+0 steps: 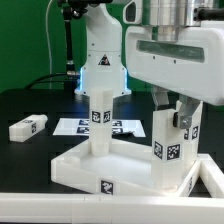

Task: Assemble desk

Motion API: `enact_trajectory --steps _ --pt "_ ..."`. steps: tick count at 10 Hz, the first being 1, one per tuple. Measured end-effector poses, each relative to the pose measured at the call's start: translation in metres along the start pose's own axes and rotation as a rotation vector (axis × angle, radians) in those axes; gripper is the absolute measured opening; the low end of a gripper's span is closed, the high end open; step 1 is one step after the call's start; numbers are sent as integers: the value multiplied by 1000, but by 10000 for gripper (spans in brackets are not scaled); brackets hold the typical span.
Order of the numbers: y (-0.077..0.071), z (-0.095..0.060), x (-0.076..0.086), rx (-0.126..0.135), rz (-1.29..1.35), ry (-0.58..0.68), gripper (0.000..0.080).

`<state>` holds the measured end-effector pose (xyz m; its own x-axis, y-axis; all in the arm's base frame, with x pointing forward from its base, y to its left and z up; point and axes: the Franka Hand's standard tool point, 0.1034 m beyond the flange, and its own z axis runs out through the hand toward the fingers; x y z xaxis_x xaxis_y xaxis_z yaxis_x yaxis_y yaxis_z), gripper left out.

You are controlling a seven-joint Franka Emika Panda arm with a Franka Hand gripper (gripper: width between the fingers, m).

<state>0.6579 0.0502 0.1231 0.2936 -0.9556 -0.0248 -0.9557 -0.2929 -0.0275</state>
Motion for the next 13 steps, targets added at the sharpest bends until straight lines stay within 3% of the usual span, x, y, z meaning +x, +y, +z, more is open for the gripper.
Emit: enact_trajectory --steps 3,4,5,6,7,13 --pt "0 0 1 5 190 -13 290" --pt "-1 0 0 5 187 -13 369" --pt "0 0 0 4 180 -13 507" --pt "0 1 -1 1 111 -10 507" --pt "2 2 -2 -13 42 -8 619" --pt "1 4 -8 -13 -561 -10 649"
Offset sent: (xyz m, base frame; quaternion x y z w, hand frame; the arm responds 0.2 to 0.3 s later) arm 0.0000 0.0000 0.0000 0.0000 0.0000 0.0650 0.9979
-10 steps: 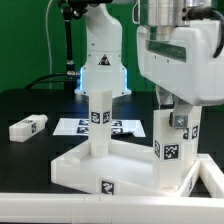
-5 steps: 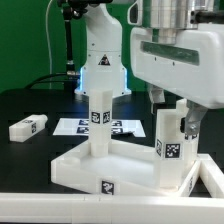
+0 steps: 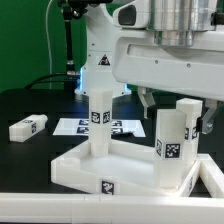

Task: Assemble desk

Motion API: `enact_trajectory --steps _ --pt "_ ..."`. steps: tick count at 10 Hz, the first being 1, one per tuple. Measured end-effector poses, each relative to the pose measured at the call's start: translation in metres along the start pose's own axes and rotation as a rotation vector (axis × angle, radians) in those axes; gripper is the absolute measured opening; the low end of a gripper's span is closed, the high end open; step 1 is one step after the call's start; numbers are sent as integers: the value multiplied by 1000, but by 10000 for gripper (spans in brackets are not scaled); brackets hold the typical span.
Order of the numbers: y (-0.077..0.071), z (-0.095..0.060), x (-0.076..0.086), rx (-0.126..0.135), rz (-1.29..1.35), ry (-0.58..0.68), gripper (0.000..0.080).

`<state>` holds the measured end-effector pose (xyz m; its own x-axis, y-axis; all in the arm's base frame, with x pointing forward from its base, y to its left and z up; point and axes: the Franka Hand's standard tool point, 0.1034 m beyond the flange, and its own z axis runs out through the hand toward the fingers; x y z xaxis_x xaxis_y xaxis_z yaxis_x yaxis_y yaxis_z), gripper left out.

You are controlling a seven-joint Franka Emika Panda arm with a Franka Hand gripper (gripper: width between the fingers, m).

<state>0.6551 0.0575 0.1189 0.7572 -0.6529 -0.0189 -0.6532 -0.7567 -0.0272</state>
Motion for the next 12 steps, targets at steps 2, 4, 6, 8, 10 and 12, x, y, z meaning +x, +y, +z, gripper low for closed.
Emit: enact_trajectory --steps 2,4,6,8,10,12 --pt "-1 0 -2 -4 -148 1 649" --pt "-1 1 -2 -9 -374 5 649" --pt "5 3 4 -15 -574 10 649" --pt "7 3 5 -21 -667 11 649" --pt "7 3 6 -22 -718 11 532" --pt "7 3 6 -22 -714 11 398"
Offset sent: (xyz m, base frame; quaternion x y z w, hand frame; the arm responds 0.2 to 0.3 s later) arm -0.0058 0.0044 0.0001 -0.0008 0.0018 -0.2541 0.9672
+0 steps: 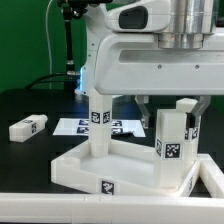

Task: Assemble desk

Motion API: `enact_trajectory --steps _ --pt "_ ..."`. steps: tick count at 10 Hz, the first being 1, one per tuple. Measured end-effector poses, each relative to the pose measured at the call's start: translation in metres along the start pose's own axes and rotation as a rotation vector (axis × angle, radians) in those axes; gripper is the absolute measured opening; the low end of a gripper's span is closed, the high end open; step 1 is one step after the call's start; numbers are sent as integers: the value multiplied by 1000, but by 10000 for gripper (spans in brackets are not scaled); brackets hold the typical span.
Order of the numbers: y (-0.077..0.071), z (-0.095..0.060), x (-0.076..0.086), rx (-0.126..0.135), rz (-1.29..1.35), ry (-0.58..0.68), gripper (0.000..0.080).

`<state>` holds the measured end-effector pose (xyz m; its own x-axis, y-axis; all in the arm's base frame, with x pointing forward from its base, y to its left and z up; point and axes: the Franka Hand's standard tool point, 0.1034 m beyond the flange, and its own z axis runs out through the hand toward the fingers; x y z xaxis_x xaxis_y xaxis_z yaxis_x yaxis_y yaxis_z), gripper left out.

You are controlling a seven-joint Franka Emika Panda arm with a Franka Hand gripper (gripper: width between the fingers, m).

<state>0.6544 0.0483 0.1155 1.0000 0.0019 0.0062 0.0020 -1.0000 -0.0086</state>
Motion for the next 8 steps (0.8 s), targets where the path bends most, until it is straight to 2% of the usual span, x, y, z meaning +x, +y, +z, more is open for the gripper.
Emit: enact_trajectory --steps 1,4,6,8 --pt "0 0 0 0 0 0 288" --pt "0 0 0 2 27 -1 288" --pt "4 0 0 27 250 -6 288" --pt "3 0 0 34 463 -9 289"
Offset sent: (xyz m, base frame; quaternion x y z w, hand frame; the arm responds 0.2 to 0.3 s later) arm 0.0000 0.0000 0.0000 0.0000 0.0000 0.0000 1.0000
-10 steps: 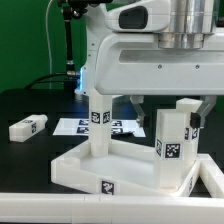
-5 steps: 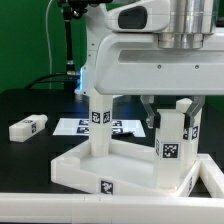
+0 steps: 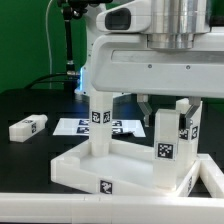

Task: Assemble desk

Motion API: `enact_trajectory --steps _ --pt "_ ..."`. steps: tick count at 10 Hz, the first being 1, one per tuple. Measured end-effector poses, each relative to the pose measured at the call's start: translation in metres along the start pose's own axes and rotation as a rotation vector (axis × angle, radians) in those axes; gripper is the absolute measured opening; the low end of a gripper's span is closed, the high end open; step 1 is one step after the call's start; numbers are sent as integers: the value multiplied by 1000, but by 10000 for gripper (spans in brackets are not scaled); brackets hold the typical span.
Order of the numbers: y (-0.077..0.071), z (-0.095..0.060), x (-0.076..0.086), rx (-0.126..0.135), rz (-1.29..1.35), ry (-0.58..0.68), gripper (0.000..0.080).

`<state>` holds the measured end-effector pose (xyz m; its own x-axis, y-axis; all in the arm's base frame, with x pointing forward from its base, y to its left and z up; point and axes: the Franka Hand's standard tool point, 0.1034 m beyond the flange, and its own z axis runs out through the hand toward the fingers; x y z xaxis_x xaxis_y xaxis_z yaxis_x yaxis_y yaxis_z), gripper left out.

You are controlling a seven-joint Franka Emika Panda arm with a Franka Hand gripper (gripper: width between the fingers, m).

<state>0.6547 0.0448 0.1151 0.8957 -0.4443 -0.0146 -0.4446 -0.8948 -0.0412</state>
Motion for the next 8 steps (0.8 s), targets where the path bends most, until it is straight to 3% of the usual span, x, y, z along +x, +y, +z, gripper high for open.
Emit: enact_trajectory --steps 8 --pt "-3 2 -3 21 692 -29 290"
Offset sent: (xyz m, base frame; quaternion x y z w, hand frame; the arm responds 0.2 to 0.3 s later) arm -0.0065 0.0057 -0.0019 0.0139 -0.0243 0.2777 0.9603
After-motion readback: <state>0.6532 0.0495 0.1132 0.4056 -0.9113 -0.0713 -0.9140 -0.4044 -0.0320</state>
